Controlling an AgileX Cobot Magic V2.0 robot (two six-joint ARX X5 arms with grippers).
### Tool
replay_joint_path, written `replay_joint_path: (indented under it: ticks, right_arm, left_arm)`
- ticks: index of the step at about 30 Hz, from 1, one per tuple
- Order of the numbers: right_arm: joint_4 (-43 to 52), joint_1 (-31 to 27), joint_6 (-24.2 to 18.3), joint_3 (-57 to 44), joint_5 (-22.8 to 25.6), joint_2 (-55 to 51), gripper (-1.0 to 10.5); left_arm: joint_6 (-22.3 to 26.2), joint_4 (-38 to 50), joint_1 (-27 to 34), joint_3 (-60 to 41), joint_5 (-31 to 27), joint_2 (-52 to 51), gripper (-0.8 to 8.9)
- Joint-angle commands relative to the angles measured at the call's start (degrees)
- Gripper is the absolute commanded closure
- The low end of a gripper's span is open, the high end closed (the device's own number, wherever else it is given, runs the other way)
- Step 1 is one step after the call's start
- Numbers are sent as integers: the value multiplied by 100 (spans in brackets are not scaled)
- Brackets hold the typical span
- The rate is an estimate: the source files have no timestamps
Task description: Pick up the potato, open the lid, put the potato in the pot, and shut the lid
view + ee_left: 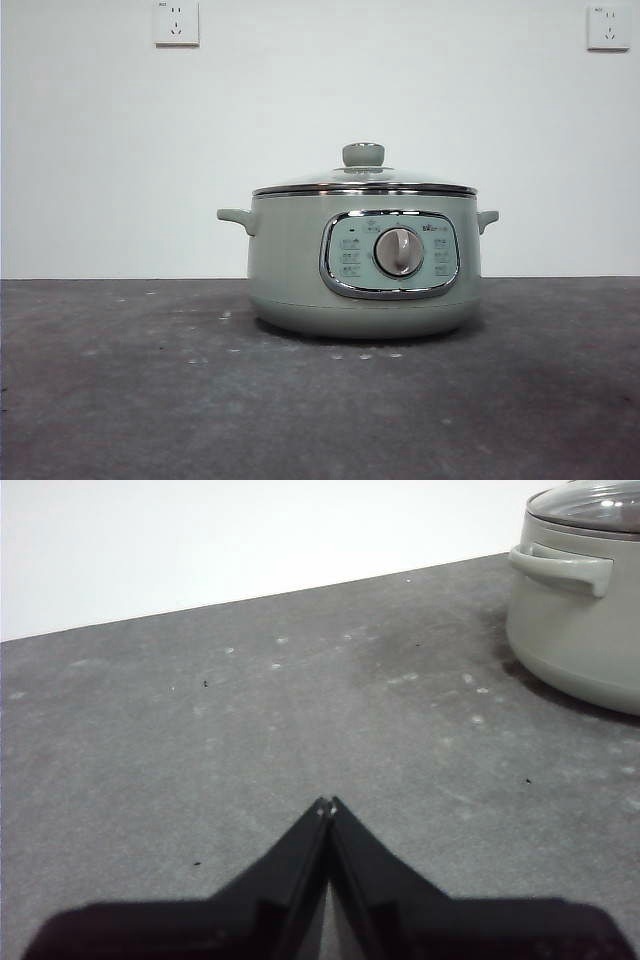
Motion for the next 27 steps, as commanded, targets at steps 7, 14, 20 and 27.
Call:
replay_joint_path:
  ticks: [7, 14, 20, 27]
  right_arm:
    - [52, -9, 59, -402, 66, -28, 946]
    - [35, 7, 59, -402, 66, -28, 946]
    - [35, 7, 59, -402, 66, -24, 946]
    - [35, 7, 59, -402, 66, -24, 946]
  left_arm:
    - [-55, 35, 17, -59, -2, -2, 817]
    - [-55, 35, 17, -59, -2, 0, 817]
    - [-55, 35, 17, -59, -2, 0, 817]
    - [-55, 35, 17, -59, -2, 0, 817]
